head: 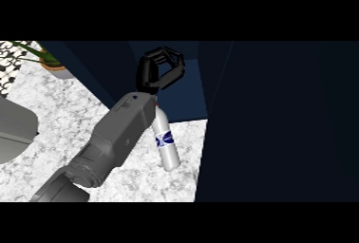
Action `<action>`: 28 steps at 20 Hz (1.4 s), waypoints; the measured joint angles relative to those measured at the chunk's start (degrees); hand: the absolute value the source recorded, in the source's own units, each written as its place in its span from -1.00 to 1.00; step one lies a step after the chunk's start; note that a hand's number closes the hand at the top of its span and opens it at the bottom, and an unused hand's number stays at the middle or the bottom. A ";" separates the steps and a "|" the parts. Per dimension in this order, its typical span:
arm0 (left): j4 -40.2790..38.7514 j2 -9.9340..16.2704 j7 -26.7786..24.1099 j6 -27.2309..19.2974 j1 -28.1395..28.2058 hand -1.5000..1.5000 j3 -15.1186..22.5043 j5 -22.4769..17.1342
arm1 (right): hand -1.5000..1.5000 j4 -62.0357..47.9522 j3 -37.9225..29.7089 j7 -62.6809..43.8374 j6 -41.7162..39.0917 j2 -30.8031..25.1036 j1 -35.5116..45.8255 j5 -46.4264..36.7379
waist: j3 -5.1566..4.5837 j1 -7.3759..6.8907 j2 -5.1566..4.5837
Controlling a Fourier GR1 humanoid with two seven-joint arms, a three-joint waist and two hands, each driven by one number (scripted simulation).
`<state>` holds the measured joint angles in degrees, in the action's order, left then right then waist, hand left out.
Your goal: Pick up the bottled water, place it into the cabinet and close the cabinet
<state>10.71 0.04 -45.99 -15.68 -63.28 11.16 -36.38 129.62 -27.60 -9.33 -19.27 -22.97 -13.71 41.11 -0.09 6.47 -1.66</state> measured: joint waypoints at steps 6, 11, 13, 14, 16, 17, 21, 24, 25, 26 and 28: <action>3.58 -0.04 -0.61 4.00 4.99 1.00 2.53 -2.85 | -1.00 1.61 -0.53 -0.93 -2.02 0.34 -1.79 -0.63 | 0.02 -1.80 0.81; 10.40 -0.04 -0.37 6.91 11.85 1.00 7.55 -6.85 | 1.00 2.51 -0.59 -3.14 -2.71 -0.30 -2.03 0.02 | 0.03 -3.00 1.30; 13.17 -0.04 -0.36 8.06 14.85 1.00 9.02 -7.45 | 1.00 2.71 -1.15 -3.93 -3.38 -0.60 -2.62 0.44 | 0.03 -3.85 1.52; 15.23 -0.04 -0.07 7.71 16.56 1.00 10.52 -8.32 | 1.00 2.76 -0.85 -4.02 -3.74 -0.32 -2.72 0.51 | 0.04 -4.06 1.60; 17.94 -0.05 0.51 8.87 18.70 1.00 11.91 -8.90 | 1.00 3.06 -0.66 -3.93 -5.07 0.37 -3.87 0.69 | 0.05 -4.55 1.73; 19.22 -0.04 0.37 9.72 20.53 1.00 12.58 -8.75 | 1.00 3.24 -0.77 -4.56 -5.16 -0.14 -4.04 1.01 | 0.05 -4.89 1.83; 25.38 0.88 1.26 11.94 26.38 1.00 14.57 -7.92 | 1.00 3.89 1.35 -5.50 -5.92 0.28 -4.78 1.52 | 0.06 -5.86 2.05; 32.05 3.10 3.69 11.92 30.81 -1.00 16.10 -7.00 | 1.00 4.22 2.39 -5.63 -6.29 0.94 -5.56 1.77 | 0.07 -6.35 2.21; 34.05 3.59 4.10 12.10 32.19 -1.00 16.69 -6.66 | 1.00 4.32 2.74 -6.44 -5.15 0.32 -4.61 1.88 | 0.07 -6.54 2.21; 36.15 4.33 4.84 12.16 33.67 -1.00 17.36 -6.24 | 1.00 4.37 3.13 -6.86 -4.47 0.06 -3.85 1.96 | 0.06 -6.68 2.20; 40.48 5.87 5.74 12.15 37.15 -1.00 18.59 -5.62 | 1.00 4.66 4.56 -6.79 -4.40 0.84 -4.47 2.05 | 0.06 -6.72 2.29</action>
<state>51.19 5.92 -40.25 -3.53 -26.13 29.75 -42.00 134.27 -23.03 -16.12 -23.66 -22.13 -18.18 43.16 -0.03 -0.26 0.63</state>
